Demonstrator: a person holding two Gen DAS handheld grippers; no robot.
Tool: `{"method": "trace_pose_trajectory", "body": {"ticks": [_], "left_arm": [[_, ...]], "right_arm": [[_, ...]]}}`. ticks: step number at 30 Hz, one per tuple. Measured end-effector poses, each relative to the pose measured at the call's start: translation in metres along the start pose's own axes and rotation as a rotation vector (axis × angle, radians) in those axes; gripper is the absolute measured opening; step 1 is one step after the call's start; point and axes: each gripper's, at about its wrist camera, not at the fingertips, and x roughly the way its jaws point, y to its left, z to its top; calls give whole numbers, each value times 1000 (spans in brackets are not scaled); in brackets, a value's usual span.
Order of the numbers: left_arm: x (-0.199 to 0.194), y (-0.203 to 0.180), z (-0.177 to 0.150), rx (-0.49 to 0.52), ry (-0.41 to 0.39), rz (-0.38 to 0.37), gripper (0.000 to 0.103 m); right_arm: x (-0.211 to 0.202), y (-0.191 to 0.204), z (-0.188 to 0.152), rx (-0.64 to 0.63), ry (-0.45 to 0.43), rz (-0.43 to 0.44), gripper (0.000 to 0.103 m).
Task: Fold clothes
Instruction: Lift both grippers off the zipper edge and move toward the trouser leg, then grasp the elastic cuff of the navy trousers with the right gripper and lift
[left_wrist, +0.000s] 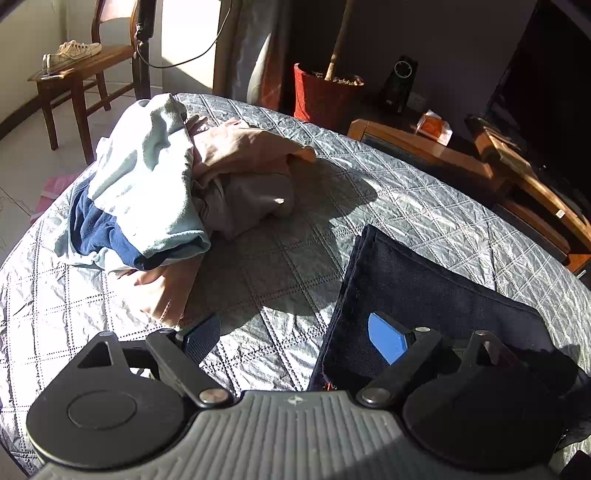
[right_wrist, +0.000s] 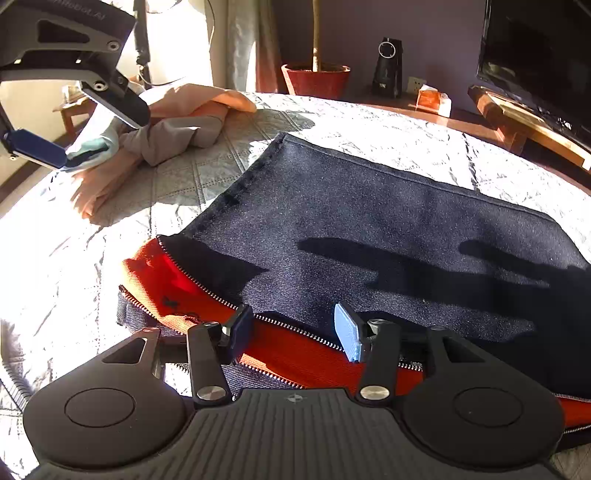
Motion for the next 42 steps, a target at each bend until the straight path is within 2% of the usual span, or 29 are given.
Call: {"method": "trace_pose_trajectory", "body": {"ticks": [1, 3, 5, 6, 7, 8, 10, 14, 16, 18, 22, 24, 27, 30, 32, 35, 39, 40, 42], "left_arm": [[2, -4, -2, 11, 7, -6, 85], [6, -14, -7, 36, 21, -17, 86], [10, -23, -11, 59, 38, -22, 86], [13, -28, -13, 72, 46, -24, 86], [14, -33, -16, 85, 53, -29, 86], [15, -38, -18, 98, 60, -34, 86], [15, -48, -23, 128, 63, -47, 86], [15, -68, -33, 197, 69, -67, 86], [17, -79, -40, 236, 80, -66, 86], [20, -87, -47, 271, 89, -59, 86], [24, -94, -53, 302, 98, -43, 86], [27, -96, -54, 305, 103, -38, 86], [31, -97, -57, 316, 111, -30, 86], [35, -100, -61, 339, 119, -21, 86], [38, -102, -62, 348, 127, -18, 86], [42, -103, -65, 363, 137, -11, 86], [47, -104, -69, 382, 150, 0, 86], [48, -105, -70, 386, 153, 2, 86], [51, -106, -72, 394, 161, 4, 85]], "right_arm": [[-4, 9, -1, -61, -2, -7, 53], [-11, 8, 0, -81, 4, 19, 52], [-28, -13, -6, 25, -27, 49, 52], [-39, -29, -11, 106, -50, 56, 53], [-50, -45, -15, 186, -73, 62, 60], [-59, -67, -24, 299, -92, 54, 72], [-79, -121, -52, 557, -125, 20, 86], [-113, -231, -129, 1106, -221, -63, 86], [-125, -273, -169, 1308, -273, -111, 83], [-135, -308, -204, 1409, -328, -186, 81], [-141, -344, -232, 1360, -383, -247, 81], [-136, -356, -233, 1310, -390, -231, 82], [-123, -369, -223, 1228, -370, -186, 86], [-112, -375, -206, 1098, -328, -192, 87], [-109, -377, -201, 1068, -333, -190, 88], [-107, -384, -207, 1103, -403, -129, 91], [-108, -390, -213, 1124, -432, -87, 89], [-108, -392, -215, 1136, -437, -77, 87], [-108, -399, -226, 1214, -450, -53, 72]]}}
